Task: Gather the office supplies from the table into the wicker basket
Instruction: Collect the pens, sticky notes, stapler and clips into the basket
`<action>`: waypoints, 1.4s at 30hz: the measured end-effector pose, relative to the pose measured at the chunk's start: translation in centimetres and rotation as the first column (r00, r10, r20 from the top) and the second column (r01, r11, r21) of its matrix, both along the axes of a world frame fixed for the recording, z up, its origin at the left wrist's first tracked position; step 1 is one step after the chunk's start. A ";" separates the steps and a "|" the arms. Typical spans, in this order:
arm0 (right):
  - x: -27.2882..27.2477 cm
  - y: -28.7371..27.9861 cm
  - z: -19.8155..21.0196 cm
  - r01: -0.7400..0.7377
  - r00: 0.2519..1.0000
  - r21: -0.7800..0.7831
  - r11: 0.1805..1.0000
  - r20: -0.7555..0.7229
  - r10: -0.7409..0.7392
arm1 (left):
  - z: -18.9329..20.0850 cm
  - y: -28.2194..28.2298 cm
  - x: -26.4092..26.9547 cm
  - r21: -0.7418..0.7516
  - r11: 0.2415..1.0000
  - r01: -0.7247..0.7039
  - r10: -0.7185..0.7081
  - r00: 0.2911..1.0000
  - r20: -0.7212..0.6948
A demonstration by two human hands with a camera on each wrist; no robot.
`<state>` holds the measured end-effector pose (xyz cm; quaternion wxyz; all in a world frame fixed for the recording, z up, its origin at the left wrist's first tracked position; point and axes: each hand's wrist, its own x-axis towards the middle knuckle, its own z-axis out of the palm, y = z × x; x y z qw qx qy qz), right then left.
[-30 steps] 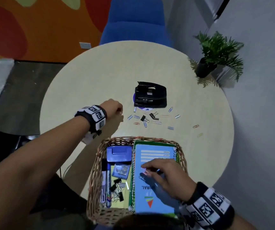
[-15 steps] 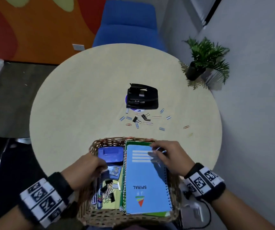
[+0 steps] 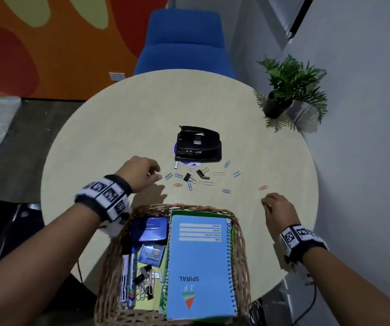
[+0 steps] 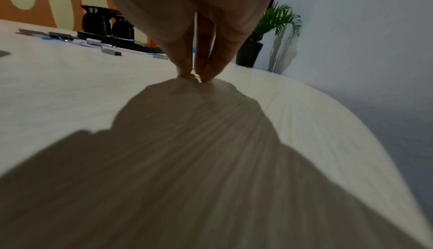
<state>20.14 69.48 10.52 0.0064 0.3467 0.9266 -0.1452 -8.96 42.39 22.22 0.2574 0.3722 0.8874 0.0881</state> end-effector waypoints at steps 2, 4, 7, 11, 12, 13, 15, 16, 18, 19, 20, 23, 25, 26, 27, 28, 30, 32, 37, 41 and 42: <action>0.2 -0.4 0.0 0.010 0.999 -0.016 1.000 -0.050 -0.011 | -1.3 3.2 -1.5 -0.106 0.993 0.043 -0.042 0.999 0.016; 0.3 -0.8 0.2 0.065 0.993 -0.066 0.996 -0.093 -0.071 | -3.1 5.8 -2.4 -0.204 0.977 0.065 -0.063 0.998 0.020; 0.3 -1.2 0.9 0.235 0.966 -0.169 0.957 -0.073 -0.250 | -8.3 7.7 -4.6 -0.352 0.933 0.068 -0.078 0.997 -0.014; 0.0 -1.0 1.3 0.397 0.917 -0.283 0.873 0.069 -0.394 | -13.8 8.8 -7.6 -0.494 0.865 0.094 -0.121 0.992 -0.023; -0.1 -0.9 1.3 0.408 0.913 -0.291 0.865 0.103 -0.396 | -13.3 9.1 -7.5 -0.526 0.843 0.114 -0.148 0.989 -0.022; -0.3 -0.9 1.4 0.398 0.917 -0.291 0.870 0.130 -0.377 | -11.5 9.2 -6.7 -0.537 0.834 0.126 -0.164 0.986 -0.023; -0.5 -1.0 1.5 0.359 0.929 -0.273 0.893 0.196 -0.314 | -11.2 9.2 -6.6 -0.562 0.813 0.153 -0.198 0.980 -0.019; -0.5 -1.1 1.6 0.347 0.929 -0.264 0.900 0.227 -0.292 | -11.7 9.3 -6.9 -0.548 0.820 0.164 -0.202 0.979 -0.009; -0.5 -1.4 1.6 0.330 0.932 -0.242 0.913 0.236 -0.274 | -13.6 9.2 -8.1 -0.560 0.812 0.168 -0.210 0.978 -0.012; -0.4 -1.4 1.5 0.324 0.936 -0.220 0.920 0.219 -0.277 | -13.7 9.0 -8.2 -0.554 0.813 0.178 -0.224 0.974 -0.016; -0.2 -1.6 1.5 0.328 0.937 -0.203 0.922 0.197 -0.290 | -13.6 8.9 -7.9 -0.529 0.829 0.182 -0.236 0.971 -0.035; 0.3 -1.9 1.8 0.334 0.943 -0.247 0.910 0.093 -0.320 | -6.5 8.2 -4.3 -0.378 0.912 0.161 -0.196 0.979 -0.055; 0.6 -2.2 2.7 0.283 0.955 -0.294 0.913 -0.001 -0.297 | -2.4 7.3 -3.1 -0.241 0.961 0.136 -0.155 0.986 -0.063; 0.7 -2.4 3.2 0.243 0.962 -0.317 0.917 -0.041 -0.269 | -0.7 6.5 -2.6 -0.170 0.977 0.124 -0.138 0.988 -0.069; 0.8 -2.8 3.8 0.199 0.967 -0.345 0.917 -0.084 -0.242 | 0.4 5.2 -2.0 -0.110 0.987 0.115 -0.124 0.990 -0.072; 0.7 -3.3 4.6 0.155 0.969 -0.376 0.914 -0.121 -0.214 | 1.3 3.9 -1.4 -0.065 0.992 0.112 -0.117 0.991 -0.071; 0.3 -4.8 6.3 0.066 0.972 -0.423 0.904 -0.177 -0.155 | 1.9 0.8 0.4 -0.022 0.992 0.125 -0.126 0.991 -0.039; -0.4 -6.9 8.1 -0.003 0.969 -0.507 0.862 -0.215 -0.123 | 1.9 -2.5 2.8 -0.014 0.990 0.138 -0.138 0.990 0.024; -2.5 -14.4 10.9 -0.209 0.970 -0.708 0.675 -0.236 0.053 | -0.6 -9.5 8.1 -0.092 0.977 0.191 -0.178 0.975 0.135; -4.5 -18.8 11.0 -0.344 0.928 -0.733 0.587 -0.171 0.331 | -1.6 -12.4 9.7 -0.087 0.975 0.203 -0.185 0.965 0.186; -5.0 -19.6 11.0 -0.375 0.907 -0.726 0.577 -0.159 0.390 | -1.6 -12.9 9.6 -0.067 0.981 0.183 -0.169 0.968 0.186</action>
